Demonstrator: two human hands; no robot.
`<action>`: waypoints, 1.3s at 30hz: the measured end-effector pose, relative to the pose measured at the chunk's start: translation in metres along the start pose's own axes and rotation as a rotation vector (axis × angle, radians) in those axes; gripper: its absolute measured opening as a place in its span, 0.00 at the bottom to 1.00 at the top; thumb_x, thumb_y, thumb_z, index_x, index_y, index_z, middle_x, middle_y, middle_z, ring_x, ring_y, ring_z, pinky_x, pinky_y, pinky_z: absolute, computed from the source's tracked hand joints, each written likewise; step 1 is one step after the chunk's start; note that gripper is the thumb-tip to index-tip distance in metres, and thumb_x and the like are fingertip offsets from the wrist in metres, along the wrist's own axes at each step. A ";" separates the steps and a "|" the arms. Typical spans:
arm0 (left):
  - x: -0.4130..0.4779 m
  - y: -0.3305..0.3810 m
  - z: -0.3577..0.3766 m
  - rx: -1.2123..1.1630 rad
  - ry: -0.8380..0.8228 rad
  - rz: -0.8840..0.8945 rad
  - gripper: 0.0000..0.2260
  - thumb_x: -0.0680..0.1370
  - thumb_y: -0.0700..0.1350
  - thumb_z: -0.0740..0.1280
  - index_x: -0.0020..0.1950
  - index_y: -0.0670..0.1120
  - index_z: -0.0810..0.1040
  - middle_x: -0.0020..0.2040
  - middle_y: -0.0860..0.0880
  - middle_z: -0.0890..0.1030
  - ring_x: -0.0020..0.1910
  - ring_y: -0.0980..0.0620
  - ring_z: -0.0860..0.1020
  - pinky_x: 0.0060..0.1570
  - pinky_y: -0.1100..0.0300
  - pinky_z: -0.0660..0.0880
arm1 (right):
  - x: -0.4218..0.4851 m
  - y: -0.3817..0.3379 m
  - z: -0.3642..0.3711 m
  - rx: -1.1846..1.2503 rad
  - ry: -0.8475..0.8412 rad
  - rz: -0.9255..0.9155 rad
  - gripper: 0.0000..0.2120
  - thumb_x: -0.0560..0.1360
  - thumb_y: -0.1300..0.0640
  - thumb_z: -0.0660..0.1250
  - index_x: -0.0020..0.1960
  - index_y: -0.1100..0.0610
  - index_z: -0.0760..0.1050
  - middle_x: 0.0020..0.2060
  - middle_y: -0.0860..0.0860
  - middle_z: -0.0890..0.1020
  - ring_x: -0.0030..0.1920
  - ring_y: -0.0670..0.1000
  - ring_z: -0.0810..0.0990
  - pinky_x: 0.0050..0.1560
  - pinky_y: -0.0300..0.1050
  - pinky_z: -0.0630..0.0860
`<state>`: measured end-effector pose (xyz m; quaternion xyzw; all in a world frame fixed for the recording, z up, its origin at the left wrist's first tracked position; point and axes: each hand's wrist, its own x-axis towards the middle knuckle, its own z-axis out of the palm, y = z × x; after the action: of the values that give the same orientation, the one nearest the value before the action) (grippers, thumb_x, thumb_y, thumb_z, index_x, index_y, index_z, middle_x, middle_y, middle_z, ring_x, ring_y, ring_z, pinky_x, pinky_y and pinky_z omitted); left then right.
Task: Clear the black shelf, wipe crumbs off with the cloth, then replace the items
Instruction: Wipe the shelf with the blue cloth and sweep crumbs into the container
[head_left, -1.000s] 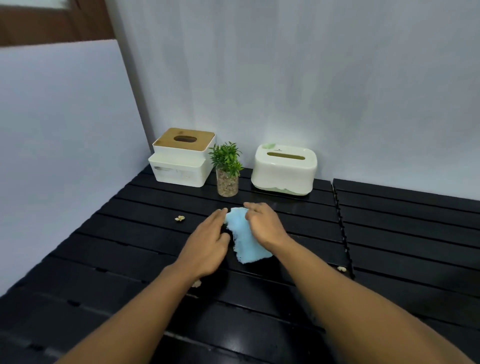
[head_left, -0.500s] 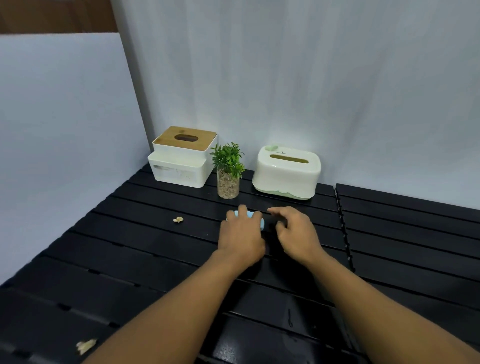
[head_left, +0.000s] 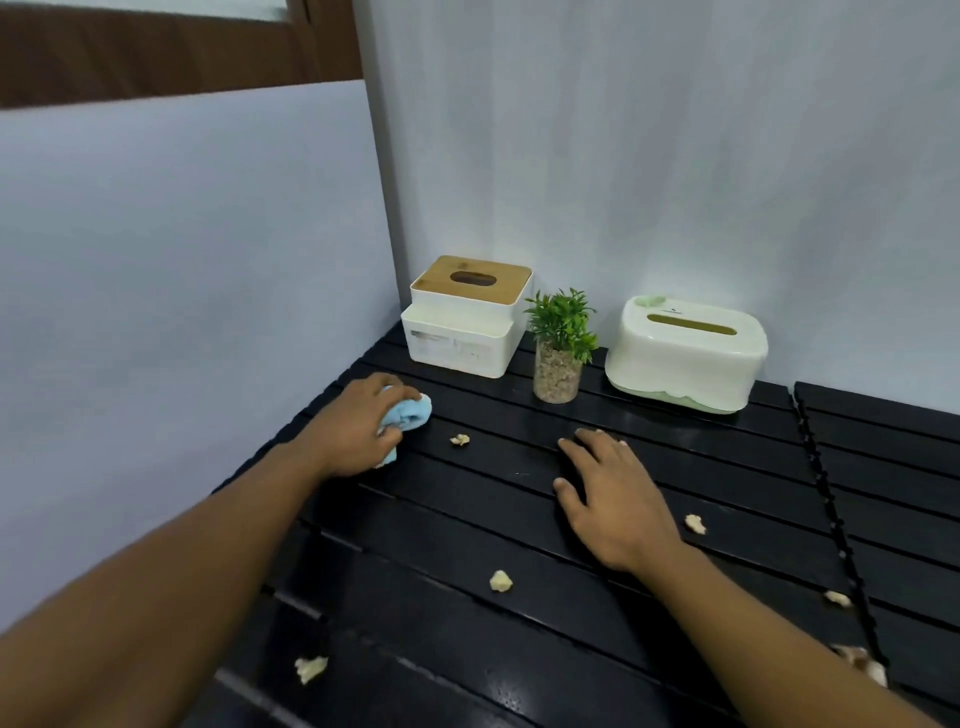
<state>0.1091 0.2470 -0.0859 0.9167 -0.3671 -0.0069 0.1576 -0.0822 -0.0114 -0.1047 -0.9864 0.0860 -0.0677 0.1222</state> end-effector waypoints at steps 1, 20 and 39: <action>0.000 -0.002 0.004 -0.011 0.023 0.018 0.19 0.76 0.53 0.60 0.67 0.54 0.70 0.65 0.51 0.72 0.62 0.49 0.70 0.62 0.49 0.67 | 0.000 0.000 0.000 0.003 0.002 0.004 0.25 0.79 0.44 0.52 0.75 0.51 0.60 0.75 0.51 0.61 0.75 0.53 0.55 0.76 0.47 0.47; -0.045 0.100 0.040 -0.225 0.075 0.372 0.13 0.79 0.50 0.59 0.63 0.51 0.73 0.62 0.54 0.73 0.61 0.57 0.68 0.62 0.66 0.62 | -0.005 -0.002 -0.003 0.078 0.023 0.029 0.22 0.80 0.51 0.52 0.74 0.50 0.63 0.75 0.48 0.63 0.75 0.49 0.56 0.75 0.43 0.47; -0.014 0.068 0.045 -0.037 0.114 0.244 0.15 0.78 0.49 0.59 0.64 0.51 0.72 0.64 0.49 0.74 0.62 0.48 0.71 0.62 0.51 0.68 | -0.001 0.002 -0.003 0.007 0.023 0.081 0.23 0.79 0.49 0.53 0.73 0.52 0.64 0.73 0.50 0.65 0.74 0.52 0.59 0.74 0.47 0.53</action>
<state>0.0473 0.1977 -0.1101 0.8610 -0.4663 0.0575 0.1949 -0.0840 -0.0136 -0.1022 -0.9809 0.1273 -0.0741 0.1271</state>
